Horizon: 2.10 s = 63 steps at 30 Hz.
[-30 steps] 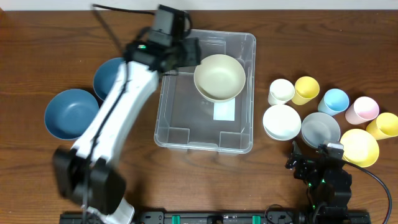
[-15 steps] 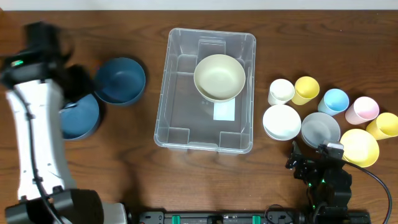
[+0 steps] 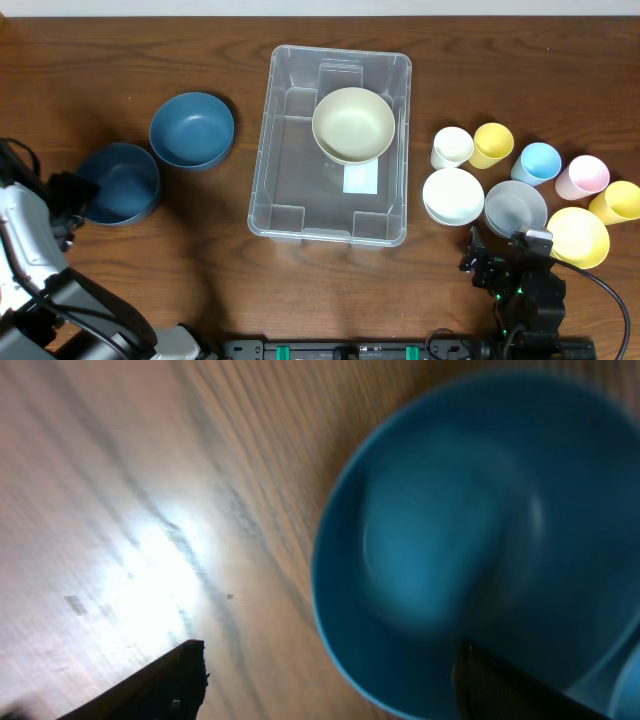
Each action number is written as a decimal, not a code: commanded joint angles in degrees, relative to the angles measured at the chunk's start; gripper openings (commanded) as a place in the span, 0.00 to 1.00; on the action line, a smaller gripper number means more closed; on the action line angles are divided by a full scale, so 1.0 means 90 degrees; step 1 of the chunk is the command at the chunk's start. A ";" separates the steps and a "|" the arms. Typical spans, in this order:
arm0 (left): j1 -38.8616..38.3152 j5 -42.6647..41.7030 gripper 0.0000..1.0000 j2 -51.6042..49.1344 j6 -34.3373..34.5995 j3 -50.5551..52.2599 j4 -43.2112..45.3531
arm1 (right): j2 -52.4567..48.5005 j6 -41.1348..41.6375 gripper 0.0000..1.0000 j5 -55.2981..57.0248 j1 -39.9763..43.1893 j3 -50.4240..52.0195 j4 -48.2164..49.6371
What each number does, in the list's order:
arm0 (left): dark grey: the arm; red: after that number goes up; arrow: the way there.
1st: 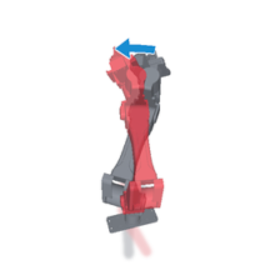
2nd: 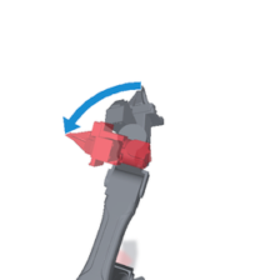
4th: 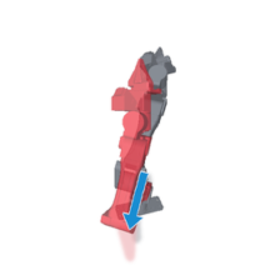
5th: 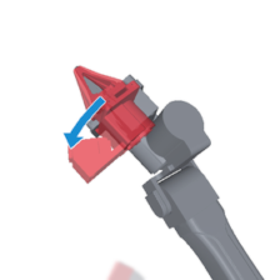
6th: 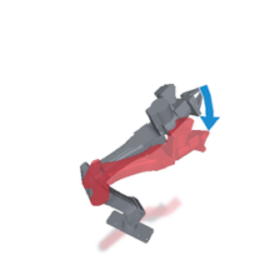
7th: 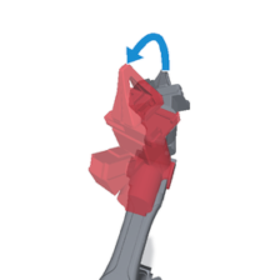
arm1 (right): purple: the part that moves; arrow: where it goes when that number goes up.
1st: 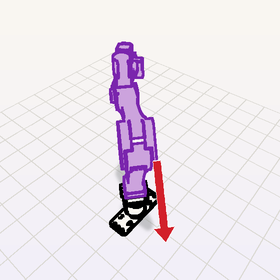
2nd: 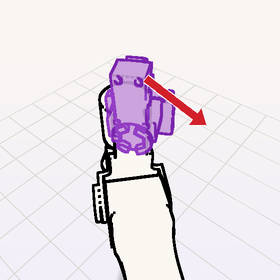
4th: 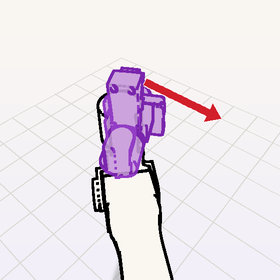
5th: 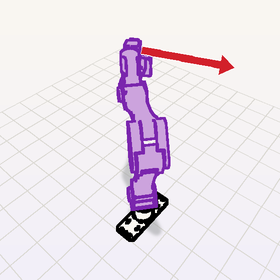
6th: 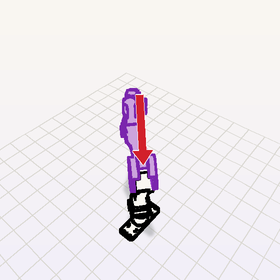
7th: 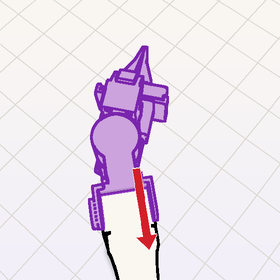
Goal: Pack container
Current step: 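Move the left gripper back and grasp the rim of the front blue bowl, then carry the blue bowl and set it into the beige bowl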
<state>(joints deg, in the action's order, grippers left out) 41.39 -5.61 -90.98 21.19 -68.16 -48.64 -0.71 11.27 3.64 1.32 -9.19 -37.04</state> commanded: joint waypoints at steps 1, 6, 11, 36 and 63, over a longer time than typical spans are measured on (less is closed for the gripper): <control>-0.0010 0.0053 0.78 -0.0117 -0.0039 0.0454 0.0330 | 0.0036 -0.0068 0.99 0.0046 0.0066 0.0007 -0.0010; -0.0005 0.0146 0.74 -0.0389 0.0036 0.0986 0.0913 | 0.0036 -0.0070 0.99 0.0046 0.0066 0.0007 -0.0010; -0.0005 0.0143 0.27 -0.0461 0.0039 0.0988 0.1044 | 0.0036 -0.0070 0.99 0.0046 0.0066 0.0007 -0.0010; -0.1647 -0.0461 0.06 0.3169 -0.0398 -0.0568 -0.0393 | 0.0036 -0.0070 0.99 0.0046 0.0066 0.0007 -0.0010; -0.7201 -0.0600 0.12 -0.0644 -0.0823 -0.0568 0.3208 | 0.0036 -0.0070 0.99 0.0046 0.0066 0.0007 -0.0010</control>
<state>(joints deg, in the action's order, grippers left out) -22.06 -10.57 -97.01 14.28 -72.77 -20.67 -0.71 11.27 3.64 1.32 -9.19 -37.04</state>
